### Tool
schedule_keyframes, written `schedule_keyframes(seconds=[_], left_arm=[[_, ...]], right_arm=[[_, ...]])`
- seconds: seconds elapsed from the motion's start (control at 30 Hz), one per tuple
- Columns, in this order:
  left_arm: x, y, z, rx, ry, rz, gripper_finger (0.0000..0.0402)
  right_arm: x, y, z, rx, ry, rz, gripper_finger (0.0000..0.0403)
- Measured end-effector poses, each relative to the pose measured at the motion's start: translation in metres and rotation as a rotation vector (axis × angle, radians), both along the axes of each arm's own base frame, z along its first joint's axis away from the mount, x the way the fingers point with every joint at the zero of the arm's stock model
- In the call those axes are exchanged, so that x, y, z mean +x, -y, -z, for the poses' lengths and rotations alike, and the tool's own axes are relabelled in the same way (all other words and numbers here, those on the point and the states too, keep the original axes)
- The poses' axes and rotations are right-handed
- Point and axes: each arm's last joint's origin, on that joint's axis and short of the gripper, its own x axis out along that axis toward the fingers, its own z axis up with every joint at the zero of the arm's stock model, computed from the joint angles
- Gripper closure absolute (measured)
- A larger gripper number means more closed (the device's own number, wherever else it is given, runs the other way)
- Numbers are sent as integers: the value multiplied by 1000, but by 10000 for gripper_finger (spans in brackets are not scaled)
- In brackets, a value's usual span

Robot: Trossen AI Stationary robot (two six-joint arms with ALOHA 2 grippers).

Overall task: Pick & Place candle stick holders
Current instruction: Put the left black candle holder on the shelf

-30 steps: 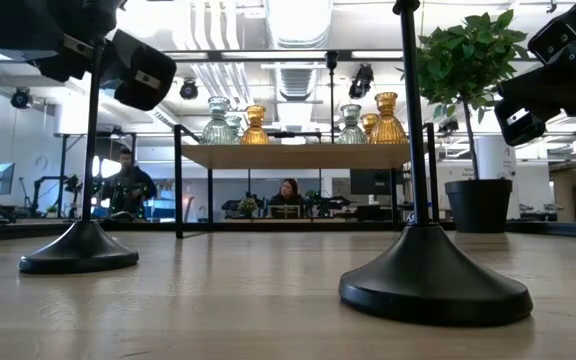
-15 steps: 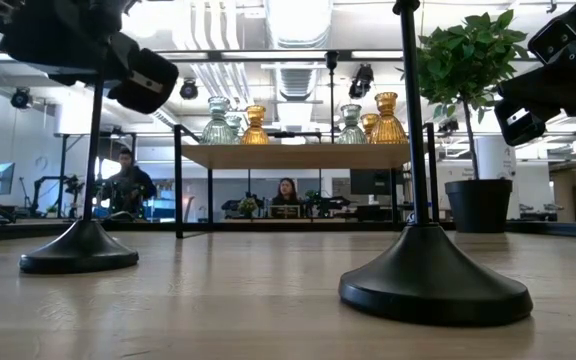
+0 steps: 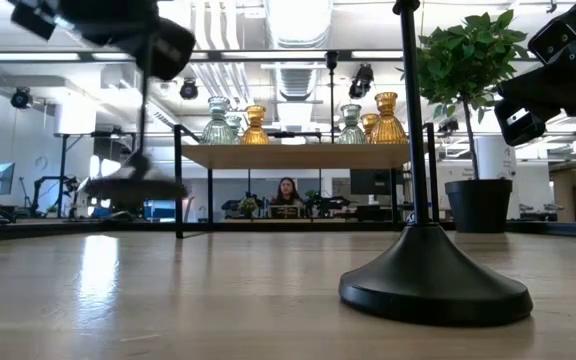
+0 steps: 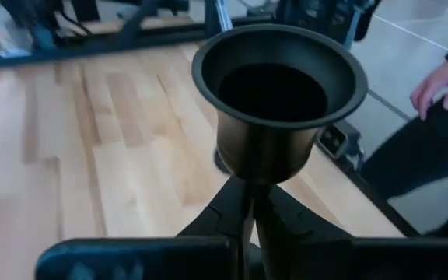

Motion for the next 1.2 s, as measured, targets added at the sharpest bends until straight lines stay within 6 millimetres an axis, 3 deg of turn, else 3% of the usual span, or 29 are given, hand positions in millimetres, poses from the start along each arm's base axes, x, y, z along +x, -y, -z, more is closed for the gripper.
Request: schedule_keyframes(seconds=[0.17,0.33,0.53,0.77,0.93,1.2], left_arm=[[8,-11,-33,5,41,-64,384],[13,-25,-80,-6,115,-158,384],[15,-54,-146,-55,171,-491,384],[19,-85,-209,75,222,-746,384],[33,-115,-227,139,204,-849,384],[56,-167,-228,188,175,-948,384]], right_arm=[[0,0,0,0,0,-1,394],[0,0,0,0,0,0,394],[0,0,0,0,0,0,394],[0,0,0,0,0,-1,394],[0,0,0,0,0,-1,394],[0,0,0,0,0,0,394]])
